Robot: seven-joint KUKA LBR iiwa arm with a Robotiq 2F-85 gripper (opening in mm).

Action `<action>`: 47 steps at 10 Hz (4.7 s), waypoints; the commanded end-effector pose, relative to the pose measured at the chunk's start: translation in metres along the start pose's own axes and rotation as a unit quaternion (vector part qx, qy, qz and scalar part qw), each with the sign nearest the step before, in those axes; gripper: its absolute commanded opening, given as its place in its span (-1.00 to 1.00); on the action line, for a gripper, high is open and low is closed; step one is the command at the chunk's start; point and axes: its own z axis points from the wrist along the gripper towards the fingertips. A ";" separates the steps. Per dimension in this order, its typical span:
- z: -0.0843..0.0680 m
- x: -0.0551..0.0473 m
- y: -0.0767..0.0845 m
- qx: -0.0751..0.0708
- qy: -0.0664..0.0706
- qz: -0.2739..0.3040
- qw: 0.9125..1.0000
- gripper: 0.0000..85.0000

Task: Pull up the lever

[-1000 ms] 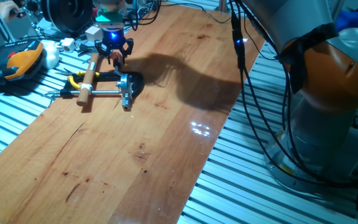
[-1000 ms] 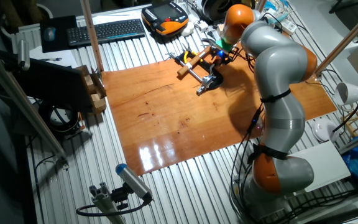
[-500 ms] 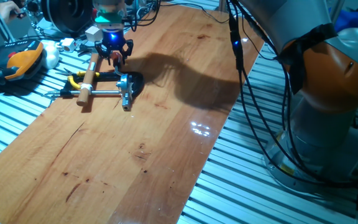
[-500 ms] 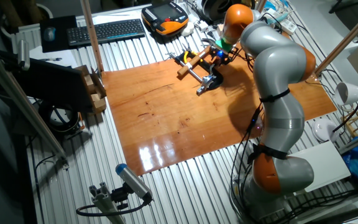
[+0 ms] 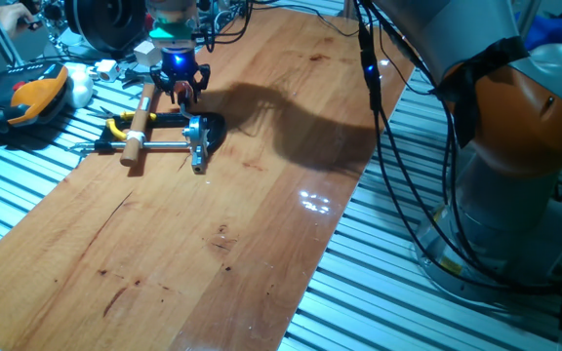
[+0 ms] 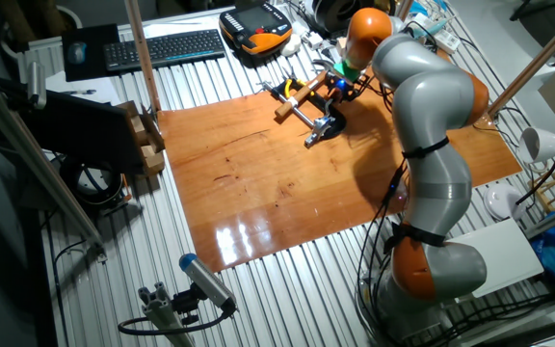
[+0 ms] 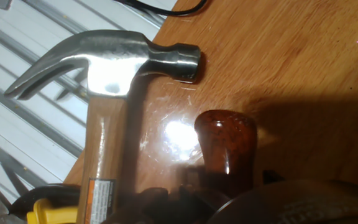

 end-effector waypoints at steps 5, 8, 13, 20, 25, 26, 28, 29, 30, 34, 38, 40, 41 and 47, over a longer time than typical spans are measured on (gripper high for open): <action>0.000 -0.001 -0.001 -0.006 0.001 -0.003 1.000 -0.60; 0.000 -0.001 -0.001 -0.017 -0.003 -0.011 1.000 -1.00; -0.010 -0.001 0.000 -0.016 -0.016 -0.022 1.000 -1.00; -0.037 0.004 0.010 0.005 -0.021 -0.025 0.999 -1.00; -0.064 0.008 0.019 0.022 -0.020 -0.028 0.999 -1.00; -0.069 0.010 0.021 0.026 -0.021 -0.028 0.999 -1.00; -0.078 0.015 0.025 0.032 -0.021 -0.027 0.999 -1.00; -0.082 0.017 0.026 0.036 -0.023 -0.027 0.999 -1.00; -0.084 0.018 0.028 0.037 -0.023 -0.026 0.999 -1.00; -0.097 0.026 0.032 0.045 -0.025 -0.025 0.998 -1.00; -0.102 0.032 0.032 0.046 -0.023 -0.026 0.998 -1.00; -0.099 0.032 0.030 0.044 -0.023 -0.027 0.998 -1.00; -0.097 0.032 0.029 0.044 -0.025 -0.030 0.998 -1.00; -0.097 0.034 0.027 0.043 -0.027 -0.037 0.998 -0.60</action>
